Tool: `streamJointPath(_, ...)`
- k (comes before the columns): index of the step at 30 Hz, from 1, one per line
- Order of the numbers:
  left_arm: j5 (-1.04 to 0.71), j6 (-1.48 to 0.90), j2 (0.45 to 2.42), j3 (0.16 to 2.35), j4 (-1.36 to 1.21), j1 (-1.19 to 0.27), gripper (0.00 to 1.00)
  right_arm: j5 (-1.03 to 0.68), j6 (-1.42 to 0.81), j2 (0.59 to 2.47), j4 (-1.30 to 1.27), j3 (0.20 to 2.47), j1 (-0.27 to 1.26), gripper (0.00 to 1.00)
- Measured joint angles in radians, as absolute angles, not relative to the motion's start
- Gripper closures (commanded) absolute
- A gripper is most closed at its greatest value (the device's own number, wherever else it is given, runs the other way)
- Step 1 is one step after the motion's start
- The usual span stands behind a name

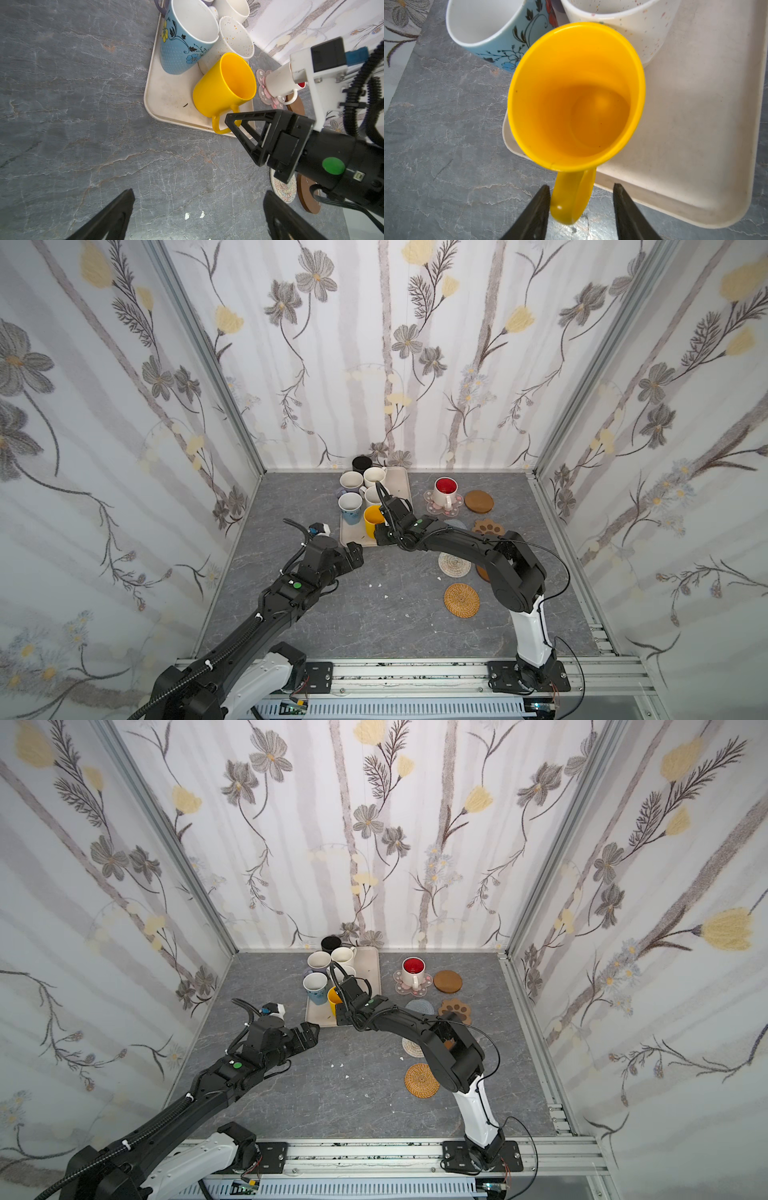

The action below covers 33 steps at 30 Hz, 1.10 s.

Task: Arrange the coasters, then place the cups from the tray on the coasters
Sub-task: 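Grasp the yellow mug handle with the right gripper while left draws back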

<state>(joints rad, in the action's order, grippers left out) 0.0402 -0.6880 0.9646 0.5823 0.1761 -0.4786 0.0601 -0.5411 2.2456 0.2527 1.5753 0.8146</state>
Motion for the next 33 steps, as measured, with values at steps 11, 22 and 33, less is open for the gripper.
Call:
streamJointPath(11, 0.036, -0.688, 0.979, 0.583, 0.176, -0.474, 0.0, 0.078, -0.538, 2.313, 0.303, 1.648, 0.806, 0.64)
streamJointPath(22, 0.033, -0.688, 0.975, 0.583, 0.176, -0.474, 0.0, 0.108, -0.496, 2.335, 0.353, 1.678, 0.802, 0.83)
streamJointPath(33, 0.033, -0.673, 0.954, 0.587, 0.176, -0.474, 0.0, 0.105, -0.456, 2.318, 0.374, 1.674, 0.801, 0.99)
